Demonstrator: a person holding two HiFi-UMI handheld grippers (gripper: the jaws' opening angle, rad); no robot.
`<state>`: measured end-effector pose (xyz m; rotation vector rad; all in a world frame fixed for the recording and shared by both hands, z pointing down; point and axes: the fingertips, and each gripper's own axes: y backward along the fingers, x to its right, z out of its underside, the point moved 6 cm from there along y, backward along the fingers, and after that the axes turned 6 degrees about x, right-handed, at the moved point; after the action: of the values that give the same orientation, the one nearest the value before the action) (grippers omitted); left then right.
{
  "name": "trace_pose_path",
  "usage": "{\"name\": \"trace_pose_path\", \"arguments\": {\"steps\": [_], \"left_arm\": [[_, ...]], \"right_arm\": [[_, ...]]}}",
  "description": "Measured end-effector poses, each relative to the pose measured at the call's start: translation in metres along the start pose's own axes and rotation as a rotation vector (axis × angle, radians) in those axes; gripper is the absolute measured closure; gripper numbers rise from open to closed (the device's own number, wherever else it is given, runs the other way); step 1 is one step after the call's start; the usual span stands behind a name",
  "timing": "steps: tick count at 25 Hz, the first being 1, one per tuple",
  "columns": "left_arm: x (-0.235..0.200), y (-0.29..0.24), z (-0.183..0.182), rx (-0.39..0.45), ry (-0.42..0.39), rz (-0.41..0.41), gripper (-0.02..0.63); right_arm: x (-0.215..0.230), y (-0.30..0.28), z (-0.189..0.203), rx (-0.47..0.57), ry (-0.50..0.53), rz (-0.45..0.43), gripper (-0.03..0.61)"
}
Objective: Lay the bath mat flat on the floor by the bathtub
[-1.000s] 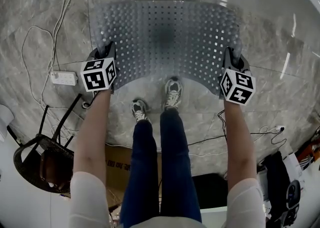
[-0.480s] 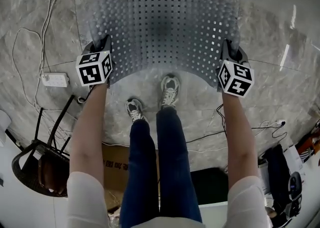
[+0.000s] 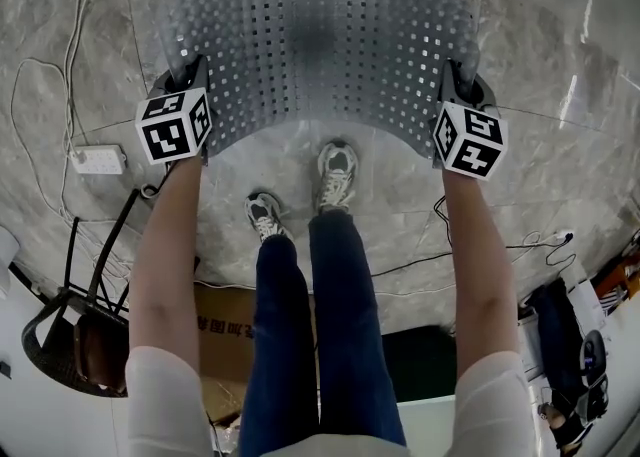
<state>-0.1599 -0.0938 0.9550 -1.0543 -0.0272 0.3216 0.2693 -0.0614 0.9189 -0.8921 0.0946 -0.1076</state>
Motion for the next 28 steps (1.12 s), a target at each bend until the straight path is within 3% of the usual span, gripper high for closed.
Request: {"name": "trace_pose_path", "arguments": {"steps": [13, 21, 28], "left_arm": [[-0.014, -0.032, 0.028, -0.081, -0.204, -0.065, 0.571], [-0.027, -0.056, 0.042, -0.118, -0.242, -0.095, 0.569], [-0.040, -0.071, 0.053, -0.127, -0.197, -0.107, 0.569]], "right_arm": [[-0.004, -0.043, 0.034, -0.070, 0.162, 0.051, 0.537], [0.015, -0.063, 0.060, -0.112, 0.161, 0.115, 0.537], [0.024, -0.078, 0.075, -0.134, 0.166, 0.158, 0.537]]}}
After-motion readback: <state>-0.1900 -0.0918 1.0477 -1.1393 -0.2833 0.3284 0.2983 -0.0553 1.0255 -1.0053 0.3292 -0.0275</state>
